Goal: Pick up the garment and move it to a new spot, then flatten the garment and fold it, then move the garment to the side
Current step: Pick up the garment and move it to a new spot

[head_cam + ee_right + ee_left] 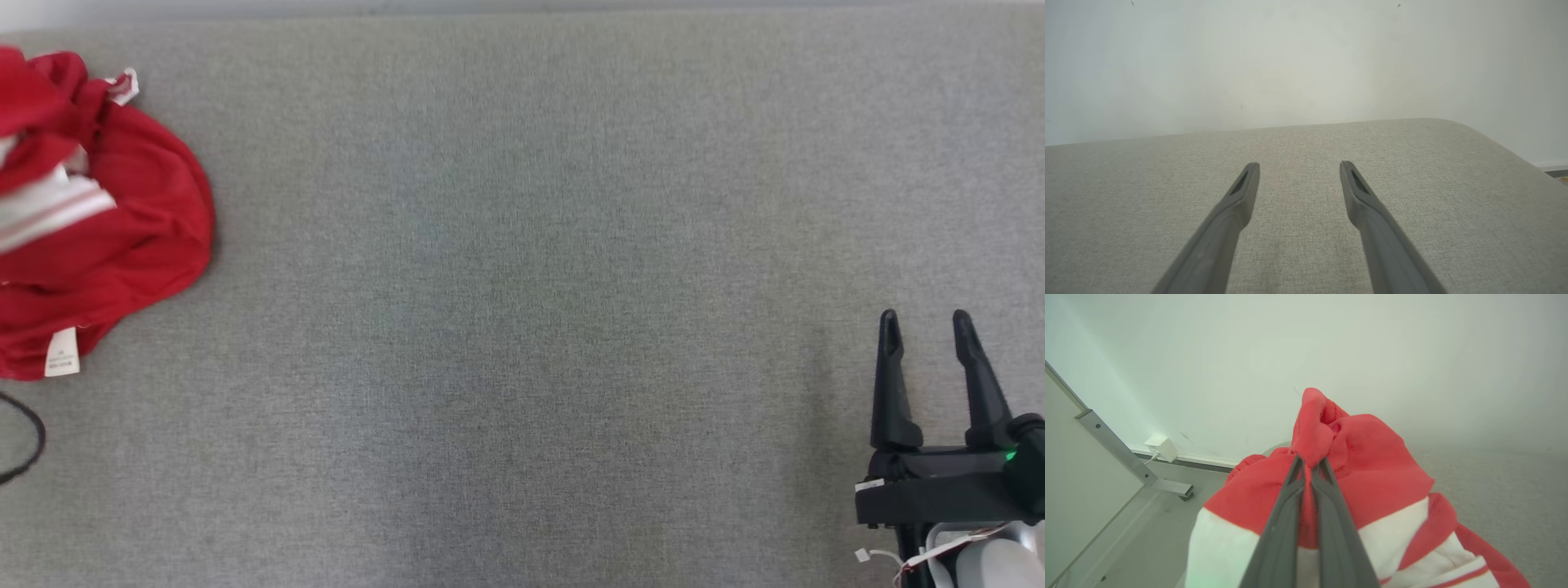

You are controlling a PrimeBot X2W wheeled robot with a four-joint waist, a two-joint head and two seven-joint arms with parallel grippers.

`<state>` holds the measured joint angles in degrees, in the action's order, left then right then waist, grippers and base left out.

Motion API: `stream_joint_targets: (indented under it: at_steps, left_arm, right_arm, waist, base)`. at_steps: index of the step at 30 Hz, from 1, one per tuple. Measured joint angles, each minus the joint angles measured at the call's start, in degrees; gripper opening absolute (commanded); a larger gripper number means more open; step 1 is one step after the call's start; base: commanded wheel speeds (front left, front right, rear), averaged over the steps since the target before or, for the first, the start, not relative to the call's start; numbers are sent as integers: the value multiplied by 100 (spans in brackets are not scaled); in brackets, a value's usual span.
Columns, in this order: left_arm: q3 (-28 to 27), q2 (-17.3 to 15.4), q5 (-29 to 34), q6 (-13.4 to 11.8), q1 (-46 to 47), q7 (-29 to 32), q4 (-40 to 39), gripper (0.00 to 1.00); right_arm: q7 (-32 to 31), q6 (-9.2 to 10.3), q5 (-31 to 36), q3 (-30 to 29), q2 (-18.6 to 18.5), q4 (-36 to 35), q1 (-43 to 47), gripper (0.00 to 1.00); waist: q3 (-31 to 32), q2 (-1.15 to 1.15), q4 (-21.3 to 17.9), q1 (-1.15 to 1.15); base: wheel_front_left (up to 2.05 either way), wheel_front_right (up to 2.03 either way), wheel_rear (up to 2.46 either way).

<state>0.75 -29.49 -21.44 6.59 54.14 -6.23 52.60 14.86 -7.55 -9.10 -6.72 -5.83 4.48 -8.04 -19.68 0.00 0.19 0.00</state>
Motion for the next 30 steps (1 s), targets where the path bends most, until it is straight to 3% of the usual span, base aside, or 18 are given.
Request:
stream_joint_targets:
  at_steps: [5,11,21,30]
  left_arm:
    - [159,-52,152,-2,393,-359,-486,0]
    - [519,78,280,22,965,-297,-1351,0]
    - [1451,846,360,55,1641,308,-2889,0]
    - [2051,1468,176,82,2248,684,-3285,0]
  right_arm:
    - [12,0,-62,76,103,179,9,100]
    - [26,0,-167,143,210,255,10,100]
    - [27,0,-347,211,285,380,103,100]
    - [27,0,-593,233,288,403,127,100]
  waist:
    - [246,0,1,0]
    - [470,0,-120,-1]
    - [676,0,-651,0]
    - [832,0,-1186,0]
  base:
    - [0,0,0]
    - [0,0,0]
    - [0,0,0]
    - [0,0,0]
